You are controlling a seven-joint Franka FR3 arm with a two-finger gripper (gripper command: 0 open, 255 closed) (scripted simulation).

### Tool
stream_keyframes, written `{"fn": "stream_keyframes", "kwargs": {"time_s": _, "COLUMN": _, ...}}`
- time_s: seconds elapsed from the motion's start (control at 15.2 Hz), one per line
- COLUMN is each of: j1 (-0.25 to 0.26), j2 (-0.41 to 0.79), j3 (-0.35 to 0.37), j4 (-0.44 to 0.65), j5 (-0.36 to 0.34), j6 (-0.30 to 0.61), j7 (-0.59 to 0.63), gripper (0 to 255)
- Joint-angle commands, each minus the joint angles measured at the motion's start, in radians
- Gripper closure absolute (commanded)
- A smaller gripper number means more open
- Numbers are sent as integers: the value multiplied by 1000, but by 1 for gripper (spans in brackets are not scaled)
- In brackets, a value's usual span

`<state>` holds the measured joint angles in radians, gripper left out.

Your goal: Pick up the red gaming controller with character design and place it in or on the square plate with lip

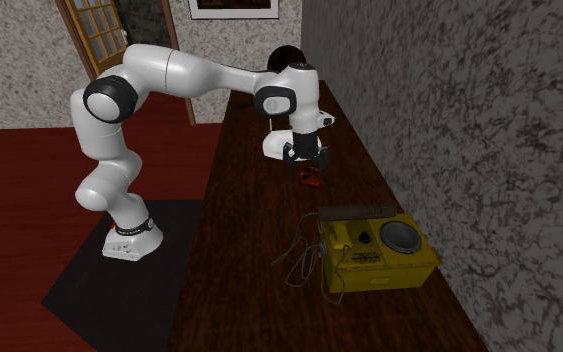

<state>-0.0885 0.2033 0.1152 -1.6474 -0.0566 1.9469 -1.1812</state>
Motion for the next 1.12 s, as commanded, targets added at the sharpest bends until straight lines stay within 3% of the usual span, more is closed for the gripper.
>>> {"fn": "stream_keyframes", "kwargs": {"time_s": 0.0, "j1": 0, "j2": 0, "j3": 0, "j4": 0, "j5": 0, "j6": 0, "j7": 0, "gripper": 0}}
{"fn": "stream_keyframes", "kwargs": {"time_s": 0.13, "j1": 0, "j2": 0, "j3": 0, "j4": 0, "j5": 0, "j6": 0, "j7": 0, "gripper": 0}}
{"fn": "stream_keyframes", "kwargs": {"time_s": 0.2, "j1": 0, "j2": 0, "j3": 0, "j4": 0, "j5": 0, "j6": 0, "j7": 0, "gripper": 255}}
{"fn": "stream_keyframes", "kwargs": {"time_s": 0.79, "j1": 0, "j2": 0, "j3": 0, "j4": 0, "j5": 0, "j6": 0, "j7": 0, "gripper": 255}}
{"fn": "stream_keyframes", "kwargs": {"time_s": 1.06, "j1": 1, "j2": -3, "j3": 0, "j4": 50, "j5": 1, "j6": -52, "j7": -2, "gripper": 255}}
